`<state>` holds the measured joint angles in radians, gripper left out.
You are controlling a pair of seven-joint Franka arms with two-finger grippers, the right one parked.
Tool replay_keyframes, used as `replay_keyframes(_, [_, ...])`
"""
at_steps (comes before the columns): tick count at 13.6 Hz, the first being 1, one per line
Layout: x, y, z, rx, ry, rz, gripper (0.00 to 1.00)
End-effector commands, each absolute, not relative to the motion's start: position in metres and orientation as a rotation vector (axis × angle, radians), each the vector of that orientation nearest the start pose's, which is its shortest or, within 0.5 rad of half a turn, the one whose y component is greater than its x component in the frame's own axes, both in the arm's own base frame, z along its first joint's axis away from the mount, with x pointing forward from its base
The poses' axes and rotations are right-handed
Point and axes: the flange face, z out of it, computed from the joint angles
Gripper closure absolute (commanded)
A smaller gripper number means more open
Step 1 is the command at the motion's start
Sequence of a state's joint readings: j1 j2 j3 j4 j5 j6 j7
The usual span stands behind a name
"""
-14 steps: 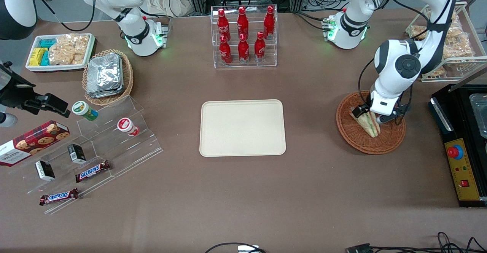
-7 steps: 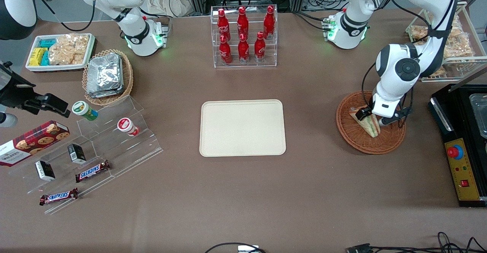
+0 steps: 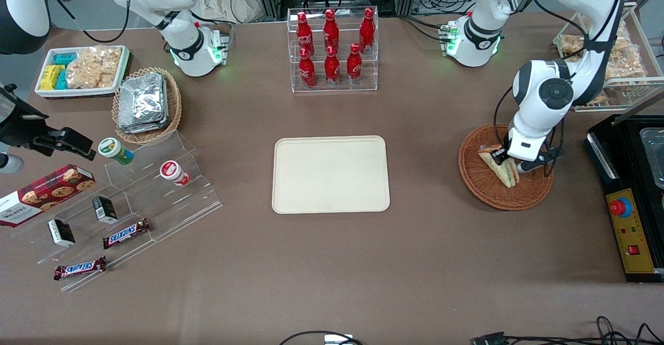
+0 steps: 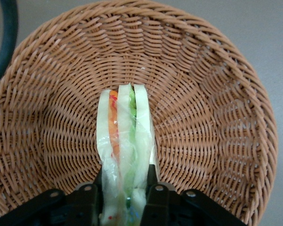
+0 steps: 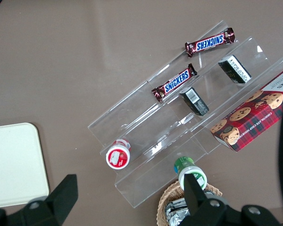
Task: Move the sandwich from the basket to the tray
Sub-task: 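Lower the left gripper and close it on the sandwich, then lift the sandwich out of the basket with the left gripper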
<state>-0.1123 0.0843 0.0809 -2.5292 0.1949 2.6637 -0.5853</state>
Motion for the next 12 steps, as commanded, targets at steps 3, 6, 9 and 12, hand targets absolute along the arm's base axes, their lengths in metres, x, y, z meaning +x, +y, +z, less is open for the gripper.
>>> replay_keyframes(3, [0.483, -0.019, 0.317, -2.974, -0.516, -0.111, 1.0])
replay_keyframes(6, [0.509, -0.014, 0.39, -2.937, -0.436, 0.046, 1.0])
replay_keyframes(9, [0.528, -0.025, 0.475, -2.945, -0.408, 0.195, 1.0])
replay_keyframes(12, [0.532, -0.052, 0.541, -2.986, -0.332, 0.252, 1.0])
